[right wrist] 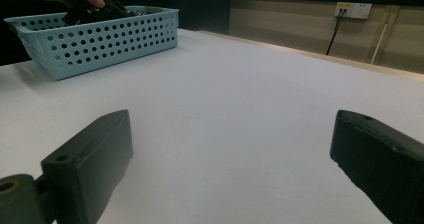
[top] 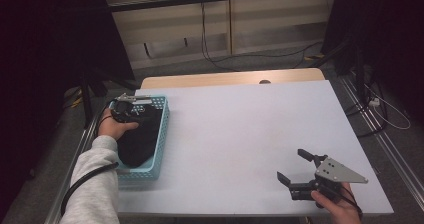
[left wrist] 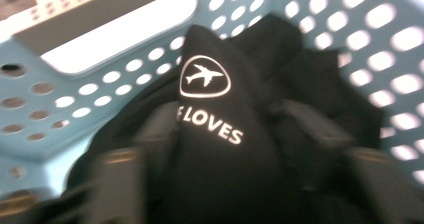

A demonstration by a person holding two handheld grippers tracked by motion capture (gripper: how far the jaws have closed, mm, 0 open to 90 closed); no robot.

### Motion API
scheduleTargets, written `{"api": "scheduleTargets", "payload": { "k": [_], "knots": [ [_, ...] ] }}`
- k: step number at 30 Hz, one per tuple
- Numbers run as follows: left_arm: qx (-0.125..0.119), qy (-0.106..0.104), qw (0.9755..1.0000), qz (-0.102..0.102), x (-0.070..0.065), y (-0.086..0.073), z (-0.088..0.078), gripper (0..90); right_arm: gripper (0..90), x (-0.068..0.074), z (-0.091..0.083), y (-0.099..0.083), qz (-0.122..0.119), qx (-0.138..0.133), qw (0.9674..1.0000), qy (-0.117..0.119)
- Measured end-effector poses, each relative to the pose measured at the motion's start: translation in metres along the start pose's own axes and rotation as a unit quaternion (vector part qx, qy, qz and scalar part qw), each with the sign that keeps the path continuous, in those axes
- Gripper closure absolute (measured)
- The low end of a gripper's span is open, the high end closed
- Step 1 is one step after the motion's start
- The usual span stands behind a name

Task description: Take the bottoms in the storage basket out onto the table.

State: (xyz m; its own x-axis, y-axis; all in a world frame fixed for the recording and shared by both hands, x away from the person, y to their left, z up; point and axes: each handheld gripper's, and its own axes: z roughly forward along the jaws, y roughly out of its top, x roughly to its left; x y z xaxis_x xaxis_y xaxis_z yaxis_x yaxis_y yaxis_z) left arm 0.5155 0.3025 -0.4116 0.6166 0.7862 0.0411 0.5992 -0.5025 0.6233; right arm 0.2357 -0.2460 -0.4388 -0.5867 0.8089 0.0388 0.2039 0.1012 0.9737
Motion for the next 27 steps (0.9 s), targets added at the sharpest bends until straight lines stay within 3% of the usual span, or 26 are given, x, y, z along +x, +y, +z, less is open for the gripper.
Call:
{"api": "scheduleTargets", "payload": {
  "k": [1,3,6,8,12,14,17,21,25,27],
  "knots": [
    [-0.001,0.001,1.0000,0.003,0.001,-0.002,0.001,31.8,2.8,0.000,0.000,0.000,0.000,0.000,1.0000,0.000],
    [0.003,0.009,0.9999,0.014,0.002,-0.005,0.004,20.9,2.8,0.000,0.000,0.000,0.000,0.000,1.0000,0.002],
    [0.005,0.017,0.9998,0.006,0.004,-0.010,0.011,10.5,2.8,0.001,0.000,0.000,-0.002,0.001,1.0000,0.005],
    [0.012,0.014,0.9998,0.005,0.004,-0.014,0.016,9.0,2.8,0.001,0.000,0.000,-0.002,0.001,1.0000,0.005],
    [0.009,0.009,0.9998,-0.019,0.004,-0.019,0.025,4.3,2.8,0.001,0.000,0.000,-0.002,0.001,1.0000,0.006],
    [0.001,0.003,0.9991,-0.042,0.005,-0.023,0.027,3.0,2.8,0.001,0.000,0.000,-0.002,0.002,1.0000,0.005],
    [-0.007,0.000,0.9988,-0.049,0.005,-0.026,0.027,2.6,2.8,0.000,0.000,0.000,-0.002,0.002,1.0000,0.005],
    [0.012,-0.009,0.9984,-0.055,-0.001,-0.022,0.027,3.2,2.8,0.000,0.000,0.000,-0.001,0.002,1.0000,0.006],
    [0.012,-0.025,0.9979,-0.059,-0.009,-0.023,0.025,13.1,2.8,0.000,0.000,0.000,-0.001,0.002,1.0000,0.004],
    [0.005,-0.033,0.9970,-0.070,-0.011,-0.024,0.023,19.9,2.8,0.000,-0.001,-0.001,0.000,0.002,1.0000,0.003]
  ]
}}
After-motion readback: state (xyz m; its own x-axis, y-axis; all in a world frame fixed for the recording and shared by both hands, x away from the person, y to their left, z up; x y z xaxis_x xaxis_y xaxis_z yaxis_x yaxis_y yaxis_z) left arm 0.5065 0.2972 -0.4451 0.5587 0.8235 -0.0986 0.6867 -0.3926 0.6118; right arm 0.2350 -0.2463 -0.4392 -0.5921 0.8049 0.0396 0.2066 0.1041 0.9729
